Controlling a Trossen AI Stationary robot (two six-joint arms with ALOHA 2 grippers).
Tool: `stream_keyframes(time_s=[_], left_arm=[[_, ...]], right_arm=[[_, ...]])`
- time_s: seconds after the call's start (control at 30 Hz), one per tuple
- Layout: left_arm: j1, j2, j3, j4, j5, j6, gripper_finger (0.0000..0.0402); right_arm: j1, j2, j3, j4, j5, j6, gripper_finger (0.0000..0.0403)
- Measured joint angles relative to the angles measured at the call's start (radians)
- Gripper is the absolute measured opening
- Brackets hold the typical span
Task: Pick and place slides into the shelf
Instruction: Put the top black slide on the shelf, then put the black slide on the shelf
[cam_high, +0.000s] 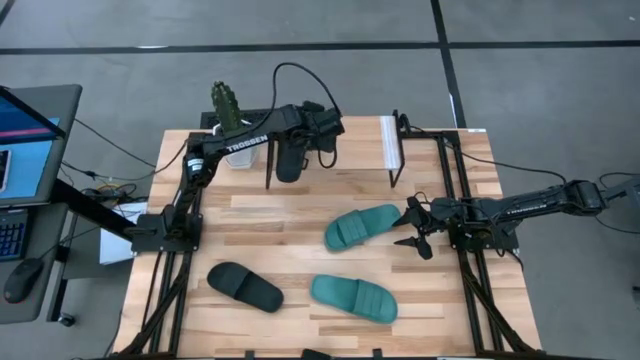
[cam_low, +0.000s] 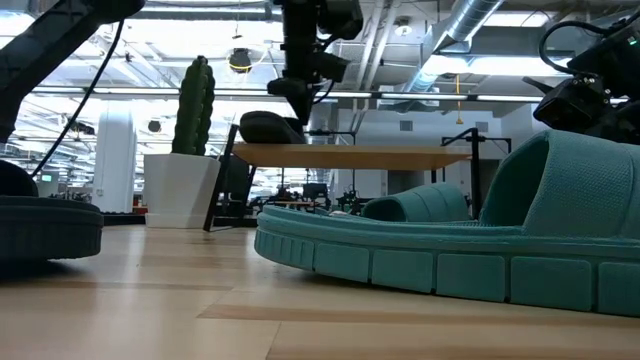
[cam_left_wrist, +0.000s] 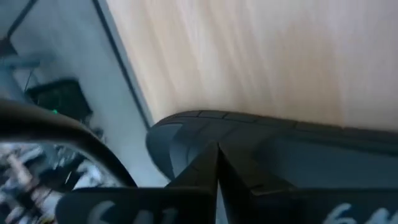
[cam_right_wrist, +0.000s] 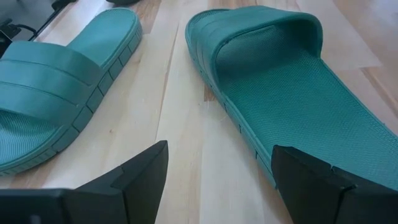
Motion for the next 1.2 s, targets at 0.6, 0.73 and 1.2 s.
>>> stream_keyframes(time_s=[0.6,0.73,1.2], left_arm=[[-0.031,-0.003,0.057,-0.08,-0.202,-0.075,0.0],[-0.067,-0.014,0.144,-0.083,-0.231,-0.12,0.0],[-0.165,-0.377,0.12,-0.015,0.101,-0.492,0.0]], right_arm=[[0.0,0.0,0.0,0.0,0.0,0.0,0.0269],[0.0,0.0,0.0,0.0,0.0,0.0,0.0269],[0.0,0.0,0.0,-0.003,0.0,0.0,0.0269]])
